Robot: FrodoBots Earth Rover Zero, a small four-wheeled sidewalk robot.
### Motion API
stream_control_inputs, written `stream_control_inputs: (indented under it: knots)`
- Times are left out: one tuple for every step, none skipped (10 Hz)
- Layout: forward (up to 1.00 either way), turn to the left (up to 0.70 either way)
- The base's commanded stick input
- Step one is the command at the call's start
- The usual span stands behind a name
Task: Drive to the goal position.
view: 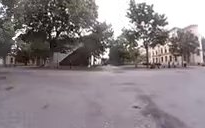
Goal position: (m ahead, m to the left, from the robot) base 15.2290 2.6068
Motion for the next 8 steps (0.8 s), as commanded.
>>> stream_control_inputs:
  knots:
    - [0.70, 0.00]
    - [0.70, 0.00]
    - [0.70, 0.00]
    - [0.70, 0.00]
    - [0.70, 0.00]
    - [0.70, 0.00]
    - [0.70, 0.00]
    - [0.70, 0.00]
